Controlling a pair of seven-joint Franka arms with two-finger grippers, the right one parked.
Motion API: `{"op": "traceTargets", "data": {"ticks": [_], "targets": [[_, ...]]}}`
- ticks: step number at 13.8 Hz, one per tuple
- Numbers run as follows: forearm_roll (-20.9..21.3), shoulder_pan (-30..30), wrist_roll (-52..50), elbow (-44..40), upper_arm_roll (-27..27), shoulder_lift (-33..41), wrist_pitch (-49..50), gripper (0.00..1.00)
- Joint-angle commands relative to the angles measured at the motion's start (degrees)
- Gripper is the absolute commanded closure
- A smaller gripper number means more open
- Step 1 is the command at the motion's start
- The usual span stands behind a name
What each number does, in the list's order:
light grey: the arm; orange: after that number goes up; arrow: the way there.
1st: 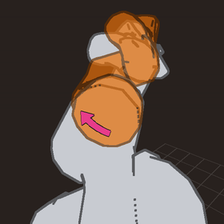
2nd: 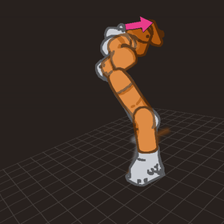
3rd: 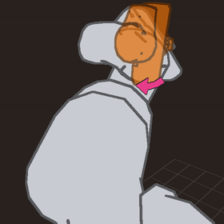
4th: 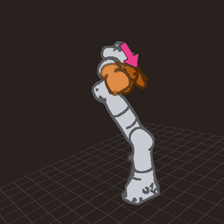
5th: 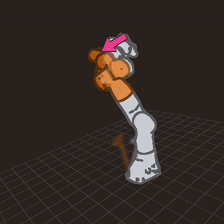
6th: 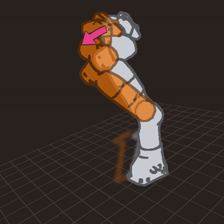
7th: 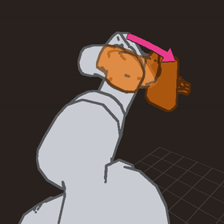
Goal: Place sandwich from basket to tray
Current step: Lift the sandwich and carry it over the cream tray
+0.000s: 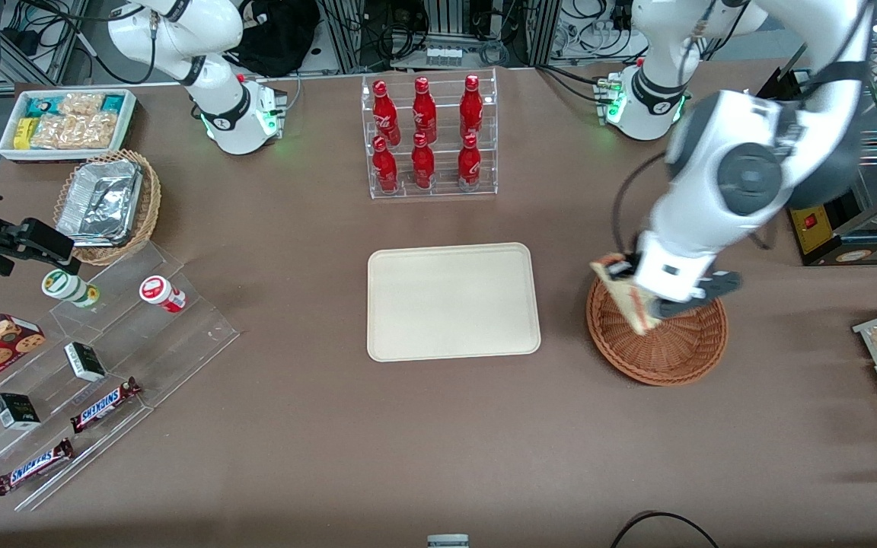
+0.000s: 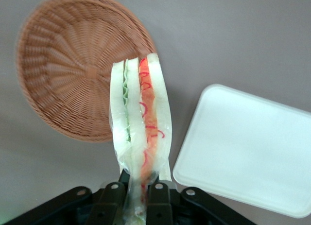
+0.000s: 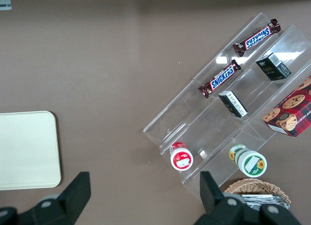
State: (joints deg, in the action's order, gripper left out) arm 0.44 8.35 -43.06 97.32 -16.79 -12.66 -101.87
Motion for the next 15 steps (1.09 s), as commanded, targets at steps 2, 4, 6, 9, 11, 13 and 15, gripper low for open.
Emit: {"op": "traceTargets", "data": {"ticks": [2, 4, 6, 9, 11, 13, 15], "targets": [[-3.1, 3.3, 1.5, -2.2, -2.1, -4.6, -1.3, 0.86], [-2.7, 7.7, 1.4, -2.9, -2.2, -7.1, -4.1, 0.85], [-2.3, 11.1, 1.0, -3.2, -2.1, -10.0, -7.8, 0.85], [-2.1, 15.4, 1.0, -3.4, -2.1, -14.6, -13.6, 0.84], [-0.4, 17.9, 0.9, -3.3, -2.0, -16.9, -17.5, 0.84], [1.3, 18.6, 0.6, -3.4, -2.1, -19.2, -19.7, 0.84], [1.9, 20.1, 0.6, -3.3, -1.8, -20.5, -21.4, 0.84]]}}
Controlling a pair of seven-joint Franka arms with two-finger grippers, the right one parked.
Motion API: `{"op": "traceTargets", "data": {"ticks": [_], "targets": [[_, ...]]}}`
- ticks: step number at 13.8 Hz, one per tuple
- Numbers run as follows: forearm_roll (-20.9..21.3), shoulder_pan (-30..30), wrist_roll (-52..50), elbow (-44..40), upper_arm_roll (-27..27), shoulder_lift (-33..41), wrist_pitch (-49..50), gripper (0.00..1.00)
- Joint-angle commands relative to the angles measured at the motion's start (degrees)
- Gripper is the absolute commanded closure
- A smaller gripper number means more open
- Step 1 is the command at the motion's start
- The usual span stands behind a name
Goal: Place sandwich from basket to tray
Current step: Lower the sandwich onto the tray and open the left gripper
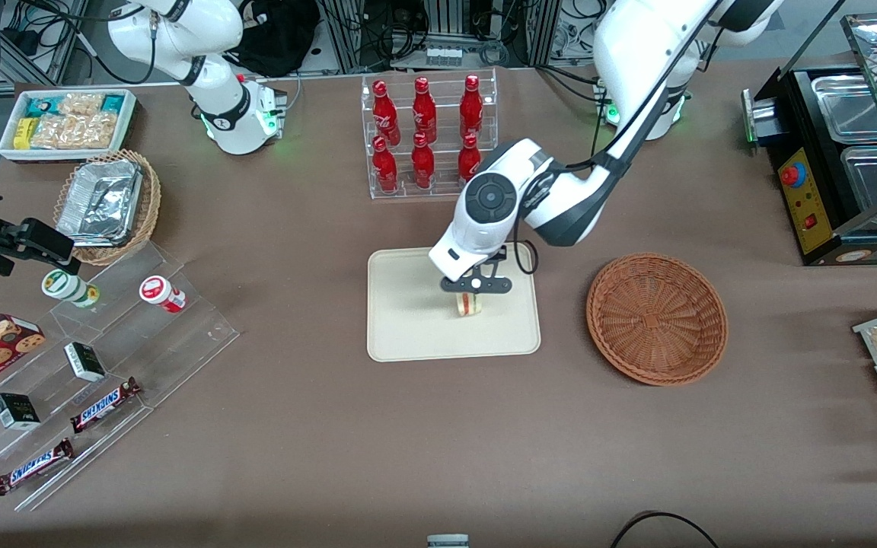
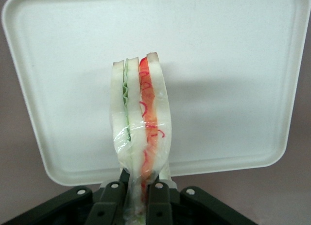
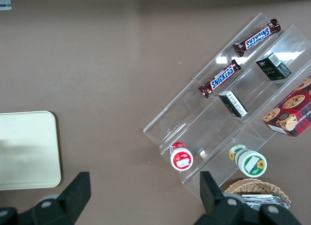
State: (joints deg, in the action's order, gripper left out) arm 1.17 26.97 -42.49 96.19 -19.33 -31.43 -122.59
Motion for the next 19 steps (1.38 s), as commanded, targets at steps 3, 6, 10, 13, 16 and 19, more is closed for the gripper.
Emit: {"op": "traceTargets", "data": {"ticks": [3, 6, 10, 13, 16, 19], "targets": [[1.3, 1.6, 0.2, -2.2, 0.8, -3.5, -3.3, 0.83], [1.3, 1.8, 0.2, -2.2, 0.8, -4.4, -3.5, 0.83], [3.8, 1.9, 0.0, -3.5, 0.8, -6.5, -3.5, 0.82], [4.1, 1.9, 0.0, -3.6, 0.8, -7.2, -4.6, 0.73], [4.0, 1.8, -0.2, -3.5, 0.8, -7.1, -5.1, 0.02], [4.0, 1.3, -2.9, -3.2, 0.9, -4.2, -4.6, 0.01]]}}
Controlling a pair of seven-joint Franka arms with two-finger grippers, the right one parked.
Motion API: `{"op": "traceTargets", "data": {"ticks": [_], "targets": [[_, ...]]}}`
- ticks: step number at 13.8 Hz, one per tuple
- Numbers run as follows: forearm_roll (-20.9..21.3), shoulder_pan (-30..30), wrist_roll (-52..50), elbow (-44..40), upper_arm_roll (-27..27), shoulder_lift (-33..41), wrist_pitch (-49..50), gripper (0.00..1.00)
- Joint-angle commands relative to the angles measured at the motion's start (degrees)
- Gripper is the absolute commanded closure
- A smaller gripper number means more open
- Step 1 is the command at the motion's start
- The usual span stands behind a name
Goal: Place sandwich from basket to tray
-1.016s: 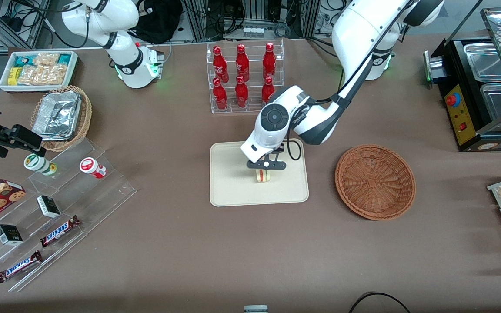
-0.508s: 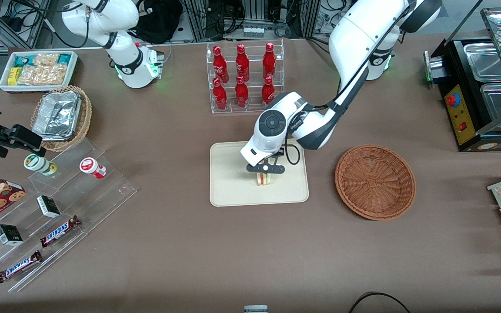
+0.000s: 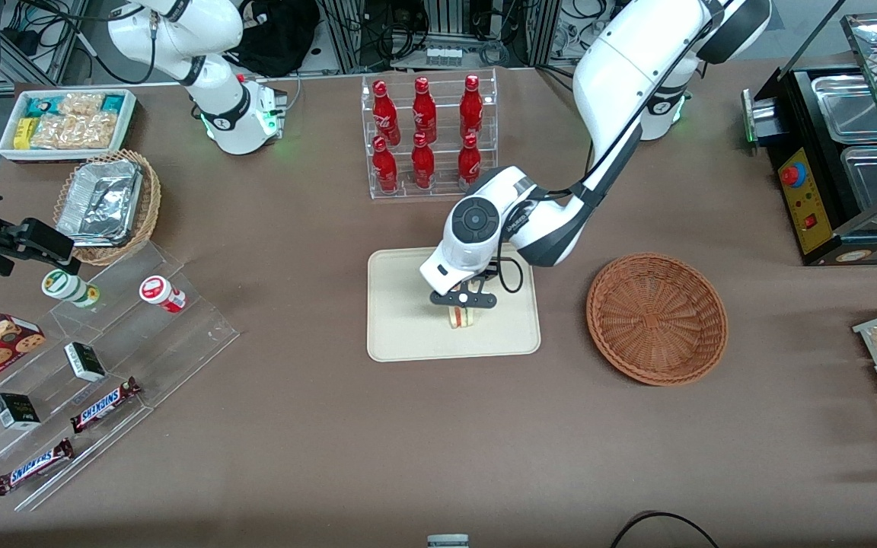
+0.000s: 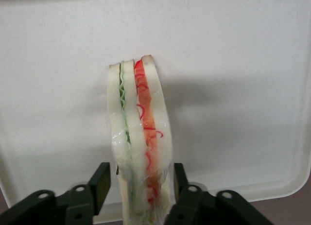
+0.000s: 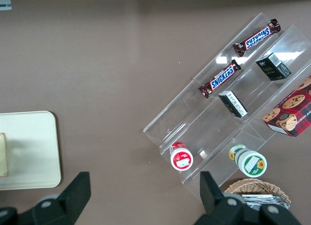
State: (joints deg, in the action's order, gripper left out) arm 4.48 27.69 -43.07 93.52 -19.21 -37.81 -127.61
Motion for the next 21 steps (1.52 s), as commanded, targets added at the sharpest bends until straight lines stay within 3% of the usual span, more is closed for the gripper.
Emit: {"op": "traceTargets", "data": {"ticks": [1, 5, 12, 17, 21], "targets": [[0.7, 0.4, -3.9, -0.1, 0.9, 4.2, 1.0, 0.01], [0.6, 0.3, -8.4, 1.0, 4.7, 12.7, 8.9, 0.01], [0.1, 0.3, -7.5, 0.5, 17.3, 25.2, 24.9, 0.01], [-2.3, -0.4, 3.7, -2.7, 26.3, 27.9, 34.5, 0.01], [-3.6, -6.8, 14.7, -5.5, 27.4, 28.9, 41.1, 0.01]]}}
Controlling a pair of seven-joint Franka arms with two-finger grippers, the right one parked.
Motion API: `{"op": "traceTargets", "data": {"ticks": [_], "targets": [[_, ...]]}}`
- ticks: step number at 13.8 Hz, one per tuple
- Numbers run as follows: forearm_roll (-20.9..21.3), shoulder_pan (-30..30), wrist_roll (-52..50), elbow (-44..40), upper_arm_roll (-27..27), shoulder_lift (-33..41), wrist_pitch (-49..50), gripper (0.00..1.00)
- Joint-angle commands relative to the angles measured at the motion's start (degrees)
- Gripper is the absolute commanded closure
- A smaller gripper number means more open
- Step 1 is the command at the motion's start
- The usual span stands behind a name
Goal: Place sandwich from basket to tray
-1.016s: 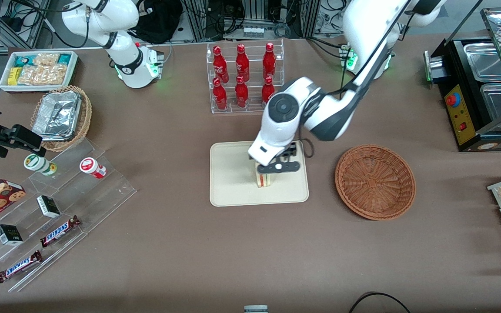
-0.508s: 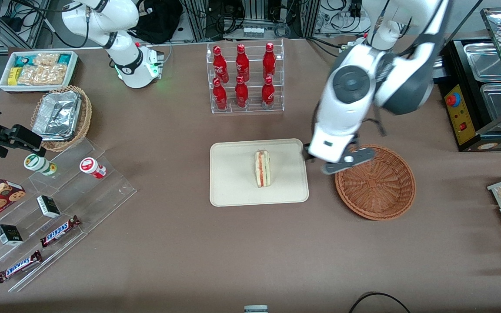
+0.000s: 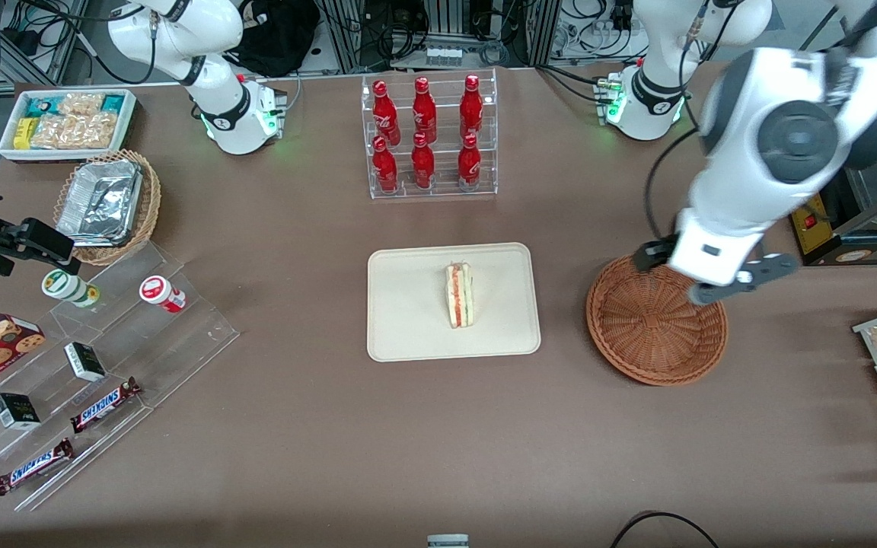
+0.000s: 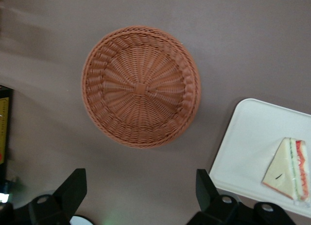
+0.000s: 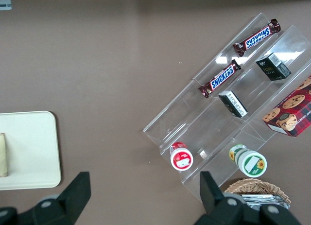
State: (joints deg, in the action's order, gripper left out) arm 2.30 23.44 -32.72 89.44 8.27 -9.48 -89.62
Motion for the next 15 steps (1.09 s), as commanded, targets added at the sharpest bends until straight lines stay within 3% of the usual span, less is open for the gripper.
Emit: {"op": "traceTargets", "data": {"ticks": [1, 6, 11, 15], "targets": [[-1.5, -4.2, 7.4, -1.6, -0.1, 1.3, 3.9, 0.01], [-1.6, -9.9, 17.0, -1.7, -0.1, 2.9, 5.6, 0.01], [-1.6, -12.9, 17.3, -1.5, -1.2, 3.8, 5.9, 0.01], [-1.2, -30.4, 18.0, -1.6, -20.5, 4.8, 7.0, 0.0]]}}
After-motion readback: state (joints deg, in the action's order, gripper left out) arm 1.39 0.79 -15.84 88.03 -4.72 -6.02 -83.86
